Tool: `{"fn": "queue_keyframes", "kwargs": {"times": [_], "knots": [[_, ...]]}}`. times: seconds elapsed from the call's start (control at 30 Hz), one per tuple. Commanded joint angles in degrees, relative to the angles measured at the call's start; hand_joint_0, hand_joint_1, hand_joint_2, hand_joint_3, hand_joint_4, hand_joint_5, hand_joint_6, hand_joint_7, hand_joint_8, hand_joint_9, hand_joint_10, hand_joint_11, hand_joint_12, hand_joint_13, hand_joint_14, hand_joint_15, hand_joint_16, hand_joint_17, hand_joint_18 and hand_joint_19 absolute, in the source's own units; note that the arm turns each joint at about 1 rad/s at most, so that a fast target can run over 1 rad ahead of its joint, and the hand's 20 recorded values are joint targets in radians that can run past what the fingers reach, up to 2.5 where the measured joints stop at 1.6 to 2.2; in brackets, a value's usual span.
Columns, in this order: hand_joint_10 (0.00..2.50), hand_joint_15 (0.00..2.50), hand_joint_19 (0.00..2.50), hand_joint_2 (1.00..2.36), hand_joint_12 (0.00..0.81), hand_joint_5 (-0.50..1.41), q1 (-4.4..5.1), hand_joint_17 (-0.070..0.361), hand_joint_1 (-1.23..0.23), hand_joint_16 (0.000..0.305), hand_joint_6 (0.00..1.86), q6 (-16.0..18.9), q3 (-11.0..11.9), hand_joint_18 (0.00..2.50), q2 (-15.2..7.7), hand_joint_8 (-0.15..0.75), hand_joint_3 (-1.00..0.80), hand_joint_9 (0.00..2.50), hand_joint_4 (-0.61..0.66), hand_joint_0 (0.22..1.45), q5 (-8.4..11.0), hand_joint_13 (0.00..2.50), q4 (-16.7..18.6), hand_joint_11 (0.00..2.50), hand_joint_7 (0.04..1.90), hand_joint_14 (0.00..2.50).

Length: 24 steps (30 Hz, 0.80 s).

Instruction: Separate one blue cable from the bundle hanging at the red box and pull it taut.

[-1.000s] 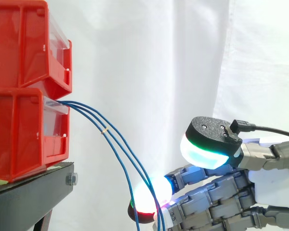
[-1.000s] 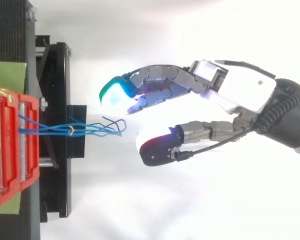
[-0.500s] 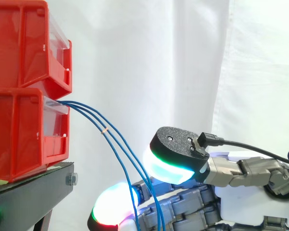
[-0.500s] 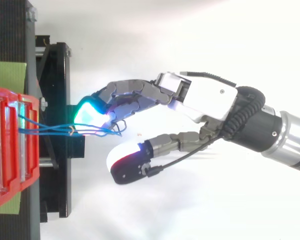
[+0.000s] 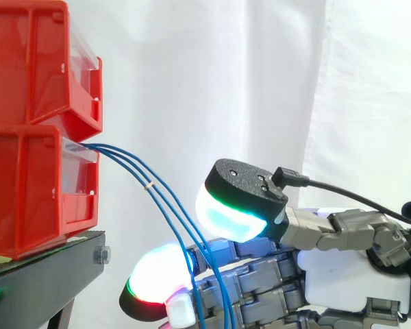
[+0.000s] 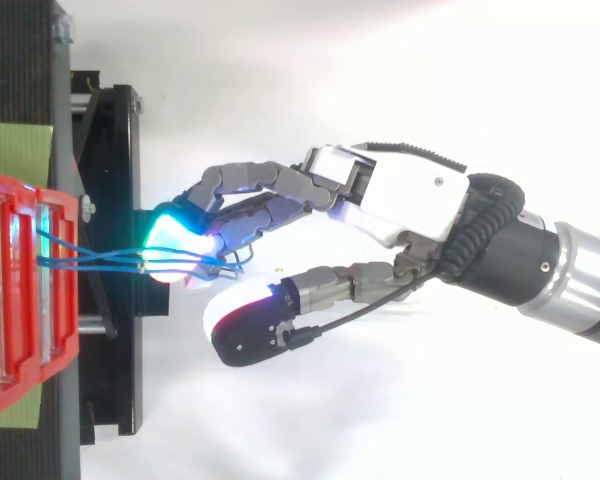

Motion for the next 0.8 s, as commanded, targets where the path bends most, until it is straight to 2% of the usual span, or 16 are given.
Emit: {"fn": "queue_keyframes", "kwargs": {"times": [0.0, 0.5, 0.77], "knots": [[0.01, 0.32, 0.28, 1.00, 0.318, -0.16, -0.09, 0.072, -0.64, 0.032, 0.50, 0.88, 0.01, 0.55, 0.00, 0.336, -0.46, 0.84, 0.33, 0.64, -0.05, 0.73, 0.01, 0.59, 0.97, 0.01], [0.02, 0.33, 0.29, 1.00, 0.315, -0.15, -0.97, 0.070, -0.63, 0.031, 0.50, 3.87, 0.01, 0.57, 0.00, 0.345, -0.45, 0.87, 0.33, 0.65, -0.40, 0.77, 0.09, 0.59, 1.03, 0.01], [0.02, 0.34, 0.30, 1.01, 0.315, -0.14, -1.49, 0.068, -0.66, 0.030, 0.50, 4.04, 1.68, 0.59, 0.00, 0.347, -0.38, 0.88, 0.31, 0.67, -2.24, 0.79, -0.43, 0.60, 1.11, 0.01]]}}
